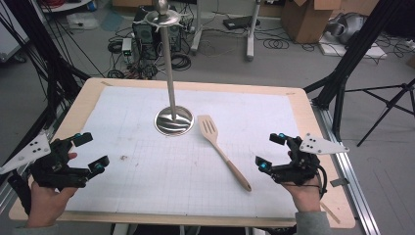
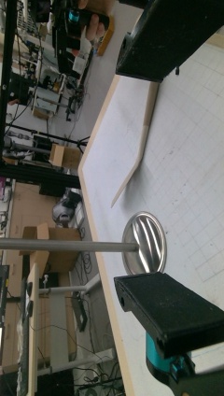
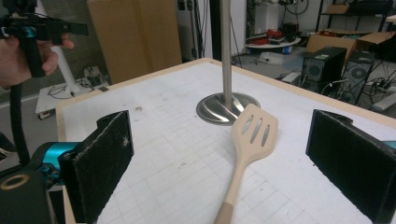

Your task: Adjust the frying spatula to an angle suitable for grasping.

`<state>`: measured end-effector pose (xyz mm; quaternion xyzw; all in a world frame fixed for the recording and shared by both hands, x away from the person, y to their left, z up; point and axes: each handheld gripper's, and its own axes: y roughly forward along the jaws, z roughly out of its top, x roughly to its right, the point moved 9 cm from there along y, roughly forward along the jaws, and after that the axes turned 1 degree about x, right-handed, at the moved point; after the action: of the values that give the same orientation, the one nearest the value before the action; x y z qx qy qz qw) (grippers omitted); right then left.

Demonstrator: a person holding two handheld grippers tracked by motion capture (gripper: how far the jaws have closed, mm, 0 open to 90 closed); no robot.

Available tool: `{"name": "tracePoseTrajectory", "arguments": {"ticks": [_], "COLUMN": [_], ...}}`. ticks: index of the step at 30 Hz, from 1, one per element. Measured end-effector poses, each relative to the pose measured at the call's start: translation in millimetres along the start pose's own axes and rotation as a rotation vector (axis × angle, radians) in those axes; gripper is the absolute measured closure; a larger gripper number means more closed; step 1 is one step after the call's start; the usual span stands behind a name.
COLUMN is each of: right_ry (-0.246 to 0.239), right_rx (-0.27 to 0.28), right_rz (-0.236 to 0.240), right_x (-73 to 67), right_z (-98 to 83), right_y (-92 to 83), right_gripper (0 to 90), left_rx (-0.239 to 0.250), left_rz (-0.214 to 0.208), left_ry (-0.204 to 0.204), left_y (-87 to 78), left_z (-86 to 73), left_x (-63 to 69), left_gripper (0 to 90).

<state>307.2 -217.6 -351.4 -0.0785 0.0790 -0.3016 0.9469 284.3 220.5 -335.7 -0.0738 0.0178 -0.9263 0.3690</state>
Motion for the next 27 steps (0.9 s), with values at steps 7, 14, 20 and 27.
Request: {"name": "tracePoseTrajectory", "arguments": {"ticks": [7, 14, 20, 27], "right_ry": [-0.017, 0.0, 0.019, 0.027], "right_rx": [-0.011, -0.064, -0.088, -0.134], "right_rz": [0.011, 0.002, -0.018, -0.031], "right_x": [-4.9, 0.0, 3.3, 5.9], "right_z": [-5.2, -16.9, -26.9, -38.5], "right_y": [17.0, 32.6, 43.3, 55.1], "right_gripper": [15.0, 15.6, 16.7, 21.3], "left_rx": [-0.002, -0.011, -0.024, -0.025], "left_rz": [0.01, 0.015, 0.015, 0.022], "left_ry": [-0.001, -0.007, -0.005, -0.018], "left_y": [-2.9, -0.5, -0.1, -0.2], "left_z": [-1.7, -4.9, -8.4, -10.8], "left_x": [-0.4, -1.8, -2.1, -4.8], "left_gripper": [2.1, 2.1, 2.1, 2.1]}}
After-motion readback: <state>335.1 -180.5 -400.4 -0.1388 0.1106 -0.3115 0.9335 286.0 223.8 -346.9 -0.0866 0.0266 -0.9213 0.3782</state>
